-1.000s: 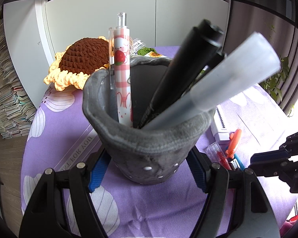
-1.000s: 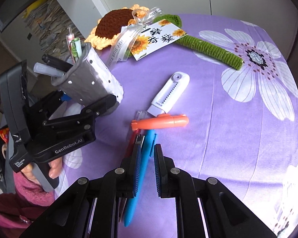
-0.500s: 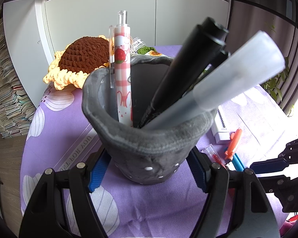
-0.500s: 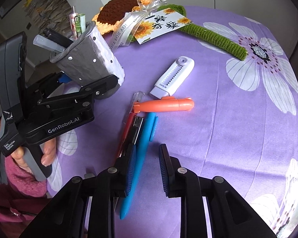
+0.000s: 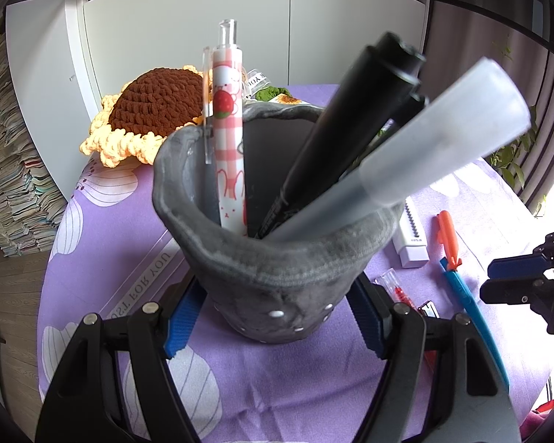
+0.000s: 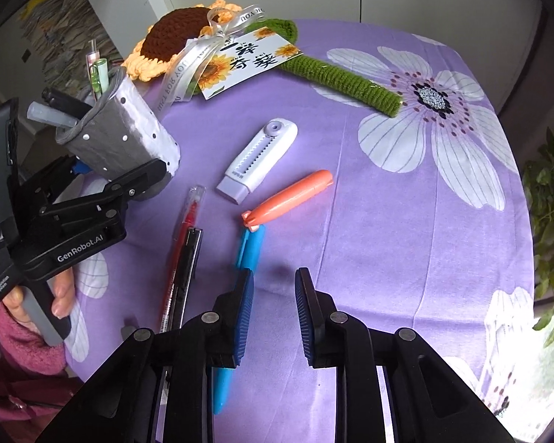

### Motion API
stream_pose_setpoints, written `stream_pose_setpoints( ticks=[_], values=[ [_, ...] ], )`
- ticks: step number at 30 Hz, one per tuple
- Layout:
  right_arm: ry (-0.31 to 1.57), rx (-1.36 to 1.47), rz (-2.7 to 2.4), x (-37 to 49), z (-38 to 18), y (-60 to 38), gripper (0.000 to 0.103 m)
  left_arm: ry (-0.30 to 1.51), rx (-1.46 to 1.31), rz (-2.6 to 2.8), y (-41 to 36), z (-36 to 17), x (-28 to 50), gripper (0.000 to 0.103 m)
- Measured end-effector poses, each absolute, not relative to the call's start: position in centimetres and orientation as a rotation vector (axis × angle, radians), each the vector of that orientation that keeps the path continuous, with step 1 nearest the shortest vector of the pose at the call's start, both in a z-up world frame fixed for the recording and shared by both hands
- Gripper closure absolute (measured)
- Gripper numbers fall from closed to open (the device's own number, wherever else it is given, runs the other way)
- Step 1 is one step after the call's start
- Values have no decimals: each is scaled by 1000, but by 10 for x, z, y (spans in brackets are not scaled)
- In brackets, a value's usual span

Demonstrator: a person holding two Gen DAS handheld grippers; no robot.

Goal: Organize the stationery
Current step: 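Move the right gripper to the pile and grasp the blue pen, then lift the blue pen and drop it into the held pen holder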

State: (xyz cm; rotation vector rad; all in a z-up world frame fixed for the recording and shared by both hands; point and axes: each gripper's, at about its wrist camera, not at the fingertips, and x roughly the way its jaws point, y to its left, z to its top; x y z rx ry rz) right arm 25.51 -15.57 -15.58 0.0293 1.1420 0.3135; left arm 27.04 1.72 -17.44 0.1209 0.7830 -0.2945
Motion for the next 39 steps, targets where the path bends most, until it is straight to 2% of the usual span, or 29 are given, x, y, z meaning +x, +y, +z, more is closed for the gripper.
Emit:
stream_pose_setpoints(
  ticks=[19,21,23,39],
  values=[
    [1157,-64,353,278,-166,-118,80,783,121,-294,18,-175,272,30],
    [1146,-99,362,274,-167,-112,88,783,121,-294,18,-175,272,30],
    [1145,-85,392,271,-166,-110,89,784,121,-294,18,-175,272,30],
    [828,63,459,247,-65,-144,92,784,121,-294,18,-175,272,30]
  ],
)
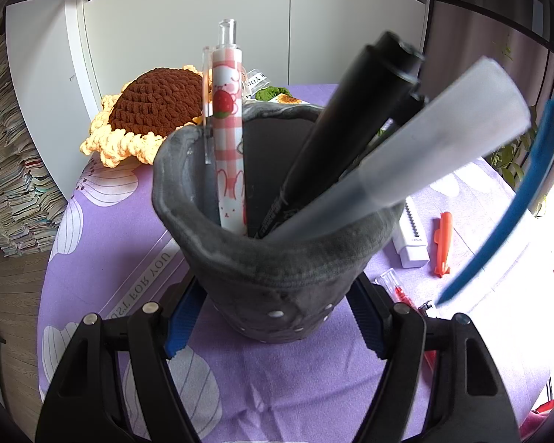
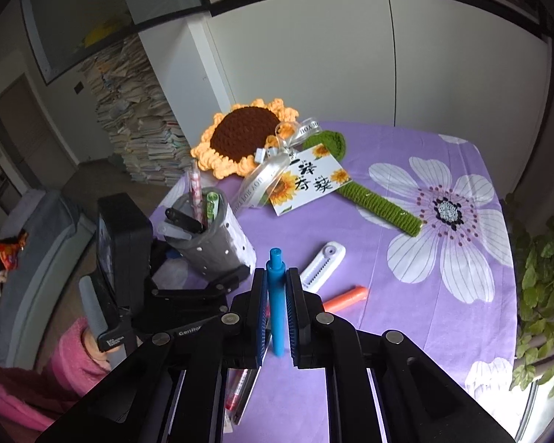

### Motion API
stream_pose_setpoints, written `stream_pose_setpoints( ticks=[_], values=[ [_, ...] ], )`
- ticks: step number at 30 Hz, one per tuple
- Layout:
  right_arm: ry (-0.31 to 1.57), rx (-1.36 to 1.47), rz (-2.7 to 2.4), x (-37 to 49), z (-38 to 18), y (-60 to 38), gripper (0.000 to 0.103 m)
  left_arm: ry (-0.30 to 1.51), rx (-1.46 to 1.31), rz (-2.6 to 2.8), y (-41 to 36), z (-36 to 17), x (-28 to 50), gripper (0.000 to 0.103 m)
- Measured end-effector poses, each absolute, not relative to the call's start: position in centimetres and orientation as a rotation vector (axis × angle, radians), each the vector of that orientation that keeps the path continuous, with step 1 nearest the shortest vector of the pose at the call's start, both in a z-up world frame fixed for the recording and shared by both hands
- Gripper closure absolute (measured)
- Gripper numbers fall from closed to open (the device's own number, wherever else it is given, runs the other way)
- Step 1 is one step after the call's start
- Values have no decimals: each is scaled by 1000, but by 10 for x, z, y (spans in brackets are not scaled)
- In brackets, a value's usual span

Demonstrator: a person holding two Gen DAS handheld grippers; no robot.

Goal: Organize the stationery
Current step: 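Lift the blue pen and drop it into the held pen holder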

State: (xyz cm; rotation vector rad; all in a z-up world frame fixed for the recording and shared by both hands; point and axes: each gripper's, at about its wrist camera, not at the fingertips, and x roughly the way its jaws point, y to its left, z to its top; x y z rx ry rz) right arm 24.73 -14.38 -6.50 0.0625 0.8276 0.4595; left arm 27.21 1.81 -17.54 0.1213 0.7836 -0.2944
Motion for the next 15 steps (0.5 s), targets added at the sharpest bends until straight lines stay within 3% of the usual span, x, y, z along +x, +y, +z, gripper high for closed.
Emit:
stream_pose_setpoints(
  ticks=[15],
  values=[
    [507,24,596,260,29,-102,92,784,121,-295,18,-175,272,30]
  ],
)
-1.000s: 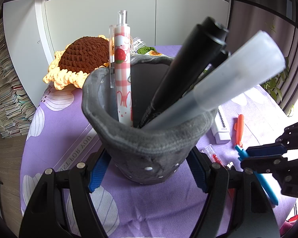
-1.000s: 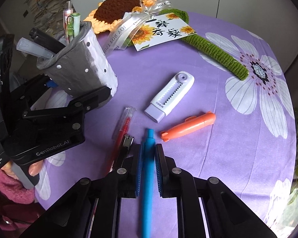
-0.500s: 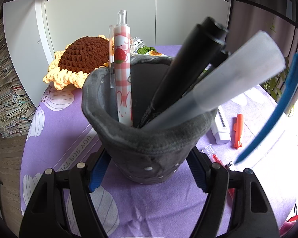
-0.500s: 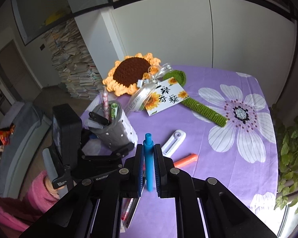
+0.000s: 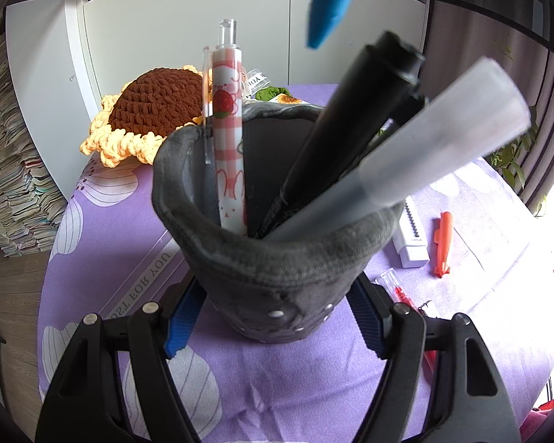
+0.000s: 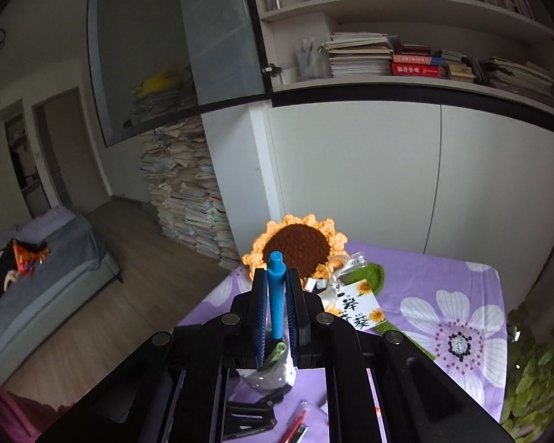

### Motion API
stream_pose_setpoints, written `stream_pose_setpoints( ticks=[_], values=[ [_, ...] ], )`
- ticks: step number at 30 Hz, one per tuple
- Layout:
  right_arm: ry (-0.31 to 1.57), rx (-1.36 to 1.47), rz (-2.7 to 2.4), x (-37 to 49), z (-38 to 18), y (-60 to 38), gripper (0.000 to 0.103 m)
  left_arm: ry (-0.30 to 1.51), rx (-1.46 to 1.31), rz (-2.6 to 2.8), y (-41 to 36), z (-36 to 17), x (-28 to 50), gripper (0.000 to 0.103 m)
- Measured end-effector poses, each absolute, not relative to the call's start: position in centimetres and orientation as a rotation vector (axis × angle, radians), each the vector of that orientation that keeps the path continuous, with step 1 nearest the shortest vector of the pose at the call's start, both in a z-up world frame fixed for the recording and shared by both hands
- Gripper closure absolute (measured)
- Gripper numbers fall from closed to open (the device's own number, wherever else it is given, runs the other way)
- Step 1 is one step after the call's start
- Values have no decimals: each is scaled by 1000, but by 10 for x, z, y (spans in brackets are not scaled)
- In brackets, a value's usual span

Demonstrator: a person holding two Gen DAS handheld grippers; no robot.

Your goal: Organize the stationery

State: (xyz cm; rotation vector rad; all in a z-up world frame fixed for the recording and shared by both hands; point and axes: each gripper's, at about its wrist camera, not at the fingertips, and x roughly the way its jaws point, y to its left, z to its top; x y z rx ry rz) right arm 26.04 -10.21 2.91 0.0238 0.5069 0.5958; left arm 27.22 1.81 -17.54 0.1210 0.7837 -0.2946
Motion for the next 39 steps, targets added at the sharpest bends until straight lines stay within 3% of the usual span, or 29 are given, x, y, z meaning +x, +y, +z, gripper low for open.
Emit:
stream_pose_setpoints(
  ticks=[14,25,34,39],
  values=[
    [766,-11,606,299,-50,-72,92,784,121,-294,18,-175,272,30],
    [811,20,577,273,-55,-106,92,784,121,-294,19,-176,273,30],
    [1098,39,497,264,-139,-119,92,784,121,-294,19,-176,273,30],
    [1155,40,476,262,-159,-114,92,784,121,-294,19,-176,273,30]
  ],
)
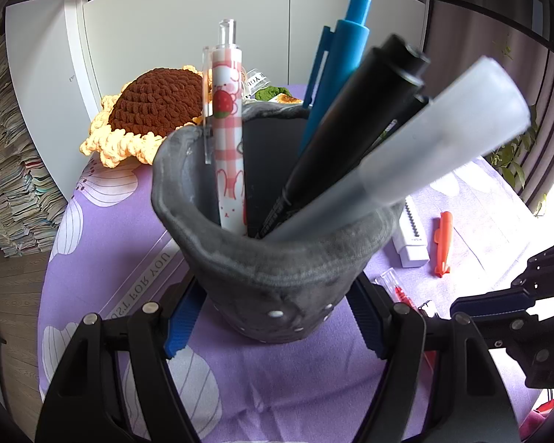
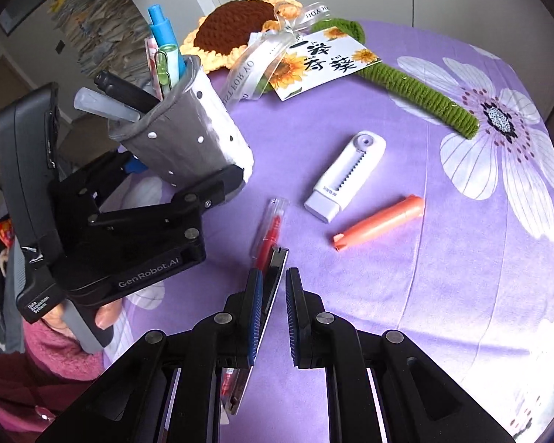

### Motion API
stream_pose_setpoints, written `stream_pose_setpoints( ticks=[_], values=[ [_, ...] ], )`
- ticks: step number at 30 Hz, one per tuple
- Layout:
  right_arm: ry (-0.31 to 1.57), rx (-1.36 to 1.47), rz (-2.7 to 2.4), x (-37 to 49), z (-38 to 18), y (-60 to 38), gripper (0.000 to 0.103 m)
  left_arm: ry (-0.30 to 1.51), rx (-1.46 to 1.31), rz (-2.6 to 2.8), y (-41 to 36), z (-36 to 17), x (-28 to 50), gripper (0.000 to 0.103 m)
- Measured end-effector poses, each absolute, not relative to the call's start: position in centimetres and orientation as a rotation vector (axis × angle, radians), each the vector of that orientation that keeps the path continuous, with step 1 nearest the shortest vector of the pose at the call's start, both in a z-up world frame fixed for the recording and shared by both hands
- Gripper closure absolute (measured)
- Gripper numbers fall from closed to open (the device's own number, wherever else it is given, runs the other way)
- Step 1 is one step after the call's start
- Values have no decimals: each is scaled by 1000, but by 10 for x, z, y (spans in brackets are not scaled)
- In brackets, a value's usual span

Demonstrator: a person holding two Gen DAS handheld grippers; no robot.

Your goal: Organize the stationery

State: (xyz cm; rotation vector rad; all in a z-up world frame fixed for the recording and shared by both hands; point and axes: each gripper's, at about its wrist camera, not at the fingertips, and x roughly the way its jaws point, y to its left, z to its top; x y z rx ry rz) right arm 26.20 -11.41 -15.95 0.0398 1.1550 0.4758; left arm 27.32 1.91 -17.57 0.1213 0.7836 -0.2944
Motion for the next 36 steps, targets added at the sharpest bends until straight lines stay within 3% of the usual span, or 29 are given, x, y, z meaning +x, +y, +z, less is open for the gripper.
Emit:
stream_pose_setpoints(
  ticks=[10,14,36],
  values=[
    [1175,39,467,264,-167,-114,91,784,121,-295,19,-176,273,30],
    [1170,-6,432,262,-167,-113,82,784,121,-295,19,-176,273,30],
    [1185,-54,341,261,-167,-112,82,784,122,-295,19,-176,273,30]
  ],
)
